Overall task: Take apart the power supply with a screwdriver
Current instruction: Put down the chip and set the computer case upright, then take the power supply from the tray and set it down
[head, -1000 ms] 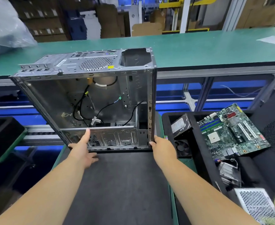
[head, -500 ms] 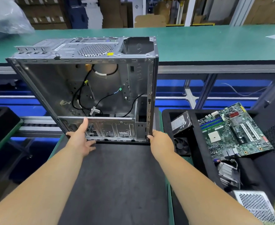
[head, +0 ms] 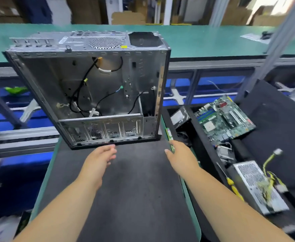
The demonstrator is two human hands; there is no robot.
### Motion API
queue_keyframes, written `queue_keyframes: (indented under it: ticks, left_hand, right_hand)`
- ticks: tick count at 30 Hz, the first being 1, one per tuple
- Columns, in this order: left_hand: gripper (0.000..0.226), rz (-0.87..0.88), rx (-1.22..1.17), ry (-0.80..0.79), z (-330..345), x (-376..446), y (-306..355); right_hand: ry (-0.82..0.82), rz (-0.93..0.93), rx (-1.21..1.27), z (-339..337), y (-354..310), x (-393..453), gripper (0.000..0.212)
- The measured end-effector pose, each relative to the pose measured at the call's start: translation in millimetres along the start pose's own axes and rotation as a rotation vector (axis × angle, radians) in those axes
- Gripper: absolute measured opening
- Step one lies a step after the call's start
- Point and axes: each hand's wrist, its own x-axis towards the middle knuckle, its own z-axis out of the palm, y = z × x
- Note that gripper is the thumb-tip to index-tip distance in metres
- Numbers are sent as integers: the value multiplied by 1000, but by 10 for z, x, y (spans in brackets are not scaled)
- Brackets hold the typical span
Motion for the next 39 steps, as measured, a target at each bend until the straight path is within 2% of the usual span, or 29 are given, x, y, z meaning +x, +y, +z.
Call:
queue_keyframes:
  ticks: [4, 9, 16, 19, 21, 24, 27, 30, 35, 39]
  left_hand:
    - [18, 93, 106, -134, 164, -309, -119]
    - [18, 125, 160, -279, 412, -574, -185]
    - [21, 138, 211, -333, 745, -779, -169]
    - [20, 143, 235, -308, 912, -839, -131]
    - [18, 143, 249, -298, 1049, -888, -122]
    - [18, 129, 276, -293, 1291, -977, -135]
    - [18, 112, 288, -288, 1556, -1070, -165]
    - [16, 90, 287, -283, 1802, -1147, -185]
    - [15, 87, 307, -262, 2106, -1251, -166]
    - [16, 89, 303, -239, 2282, -1322, -147]
  right_hand:
    - [111, 56, -45, -121, 283, -513, 32]
    - [208, 172, -113, -322, 720, -1051, 30]
    - [323, 294, -110, -717, 1355, -1259, 26]
    - [438, 347, -160, -911, 1550, -1176, 41]
    - [497, 411, -258, -1017, 1676, -1110, 59]
    - [369, 529, -349, -1130, 1864, -998, 97]
    - [169, 561, -277, -1196, 2062, -837, 116]
    - [49, 512, -219, -1217, 2178, -710, 124]
    - [-38, 442, -224, -1180, 2229, -579, 132]
    - [-34, 399, -266, -1182, 2269, -534, 123]
